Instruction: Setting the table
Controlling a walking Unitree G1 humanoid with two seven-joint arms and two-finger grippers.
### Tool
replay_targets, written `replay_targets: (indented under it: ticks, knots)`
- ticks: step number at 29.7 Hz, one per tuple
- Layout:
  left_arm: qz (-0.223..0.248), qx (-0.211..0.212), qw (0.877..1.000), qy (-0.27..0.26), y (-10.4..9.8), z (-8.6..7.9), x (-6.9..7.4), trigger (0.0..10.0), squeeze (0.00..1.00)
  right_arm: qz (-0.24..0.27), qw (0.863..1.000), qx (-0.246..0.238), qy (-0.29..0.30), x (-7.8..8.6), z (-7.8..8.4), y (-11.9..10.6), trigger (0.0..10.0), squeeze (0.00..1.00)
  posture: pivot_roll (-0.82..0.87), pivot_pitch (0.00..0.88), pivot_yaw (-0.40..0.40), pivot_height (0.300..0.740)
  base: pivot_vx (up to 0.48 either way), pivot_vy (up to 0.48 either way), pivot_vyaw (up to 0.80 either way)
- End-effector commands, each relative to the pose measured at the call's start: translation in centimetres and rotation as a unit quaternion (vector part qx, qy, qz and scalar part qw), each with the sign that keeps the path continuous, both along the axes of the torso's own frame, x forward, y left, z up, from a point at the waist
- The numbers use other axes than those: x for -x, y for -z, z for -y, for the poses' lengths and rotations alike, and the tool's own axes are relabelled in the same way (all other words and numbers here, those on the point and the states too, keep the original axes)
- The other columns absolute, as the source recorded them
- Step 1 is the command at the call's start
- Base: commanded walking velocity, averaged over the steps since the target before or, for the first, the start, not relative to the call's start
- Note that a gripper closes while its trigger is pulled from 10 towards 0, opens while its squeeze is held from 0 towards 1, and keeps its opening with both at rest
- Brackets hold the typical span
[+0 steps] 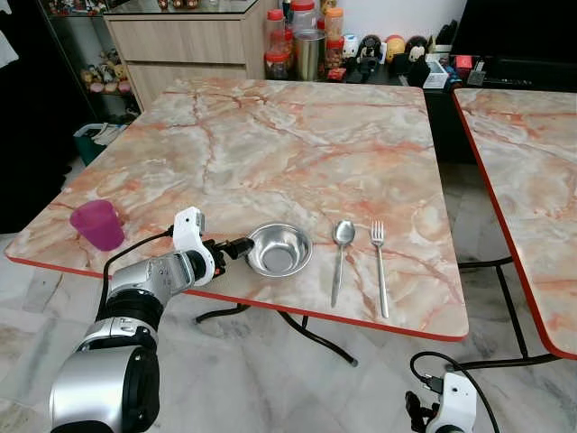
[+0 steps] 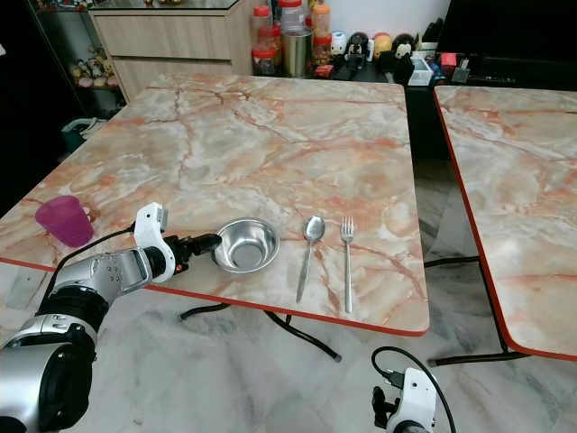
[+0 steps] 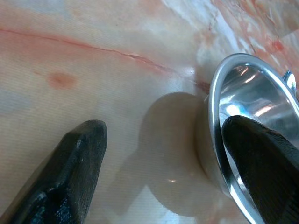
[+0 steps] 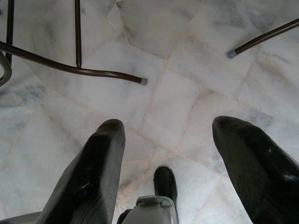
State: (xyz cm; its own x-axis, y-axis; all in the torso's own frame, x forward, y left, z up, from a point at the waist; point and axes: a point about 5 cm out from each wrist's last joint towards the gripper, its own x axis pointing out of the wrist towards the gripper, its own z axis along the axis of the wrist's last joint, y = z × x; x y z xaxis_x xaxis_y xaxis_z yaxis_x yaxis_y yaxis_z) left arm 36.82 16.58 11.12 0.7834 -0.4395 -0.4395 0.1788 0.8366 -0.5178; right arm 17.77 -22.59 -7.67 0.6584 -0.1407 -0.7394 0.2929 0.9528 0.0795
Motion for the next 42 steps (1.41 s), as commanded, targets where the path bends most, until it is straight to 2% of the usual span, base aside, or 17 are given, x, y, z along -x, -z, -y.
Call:
replay_targets:
  ticks: [1,25,32,37,42]
  knots:
    - [0.003,-0.004,1.0,0.01,-0.5,0.0,-0.1,10.0,0.0,0.003,1.0,-0.005,0.004,0.1,-0.3,0.1,10.0,0.0,0.06,0.045,0.058,0.736,0.0,0.0,0.0]
    - [0.044,-0.008,0.998,0.044,-3.0,-0.1,-0.5,10.0,0.0,0.004,1.0,-0.009,0.007,0.0,-0.4,0.1,10.0,0.0,0.08,0.046,0.068,0.736,0.0,0.0,0.0]
    - [0.046,0.001,0.997,0.06,-3.2,0.6,-0.5,10.0,0.0,0.006,1.0,-0.01,0.008,0.0,-0.5,0.1,10.0,0.0,0.07,0.047,0.071,0.736,0.0,0.0,0.0]
    - [0.055,0.01,0.993,0.101,-3.6,2.0,0.0,10.0,0.0,0.006,1.0,-0.009,0.009,0.0,-0.5,0.1,10.0,0.0,0.08,0.046,0.069,0.736,0.0,0.0,0.0]
    - [0.053,0.012,0.993,0.103,-3.4,2.4,0.1,10.0,0.0,0.006,1.0,-0.009,0.009,0.0,-0.5,0.1,10.0,0.0,0.08,0.046,0.069,0.736,0.0,0.0,0.0]
